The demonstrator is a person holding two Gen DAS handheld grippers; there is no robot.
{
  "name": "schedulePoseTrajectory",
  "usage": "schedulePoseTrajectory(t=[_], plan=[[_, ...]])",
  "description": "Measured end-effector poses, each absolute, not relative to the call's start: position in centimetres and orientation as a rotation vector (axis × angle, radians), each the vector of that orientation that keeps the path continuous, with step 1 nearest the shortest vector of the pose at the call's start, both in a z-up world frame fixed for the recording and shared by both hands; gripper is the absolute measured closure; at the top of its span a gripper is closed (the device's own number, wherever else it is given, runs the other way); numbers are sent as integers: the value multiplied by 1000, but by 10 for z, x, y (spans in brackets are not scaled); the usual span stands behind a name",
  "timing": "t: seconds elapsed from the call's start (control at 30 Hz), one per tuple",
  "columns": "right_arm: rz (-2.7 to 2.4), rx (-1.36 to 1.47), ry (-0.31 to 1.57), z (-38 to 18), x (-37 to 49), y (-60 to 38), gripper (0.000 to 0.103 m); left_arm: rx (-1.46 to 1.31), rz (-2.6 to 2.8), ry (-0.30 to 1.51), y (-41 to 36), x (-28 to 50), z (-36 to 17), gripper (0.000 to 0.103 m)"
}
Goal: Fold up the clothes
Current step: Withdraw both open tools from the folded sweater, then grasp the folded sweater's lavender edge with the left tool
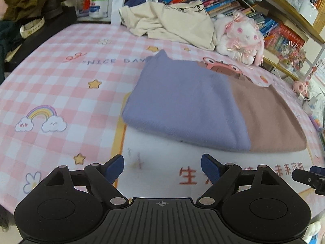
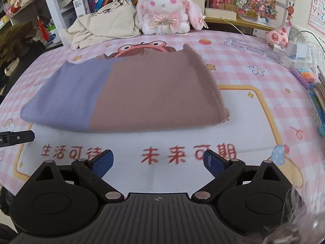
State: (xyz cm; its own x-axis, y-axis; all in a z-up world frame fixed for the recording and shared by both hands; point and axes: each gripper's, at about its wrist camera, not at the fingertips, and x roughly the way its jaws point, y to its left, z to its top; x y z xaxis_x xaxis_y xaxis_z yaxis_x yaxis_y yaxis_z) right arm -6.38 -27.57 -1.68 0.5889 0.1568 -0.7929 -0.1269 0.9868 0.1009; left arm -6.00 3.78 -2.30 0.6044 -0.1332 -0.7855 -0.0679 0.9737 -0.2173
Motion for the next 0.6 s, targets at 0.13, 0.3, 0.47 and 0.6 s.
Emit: schedulePoseTrajectory(t=[0.13,0.3,0.47,0.6], plan=[[160,20,929,-16,-73,-264,7,-286,-74,960,47,-62,-30,17],[150,11,945,-17,-78,-258,7,-319,-109,967,51,-64,-34,18],[140,11,965,-20,-78,-257,7,-352,-138,969,54,-61,-35,18],[140,-1,958,-20,-76,-255,7,-461,-117,977,67,-56,-42,18]])
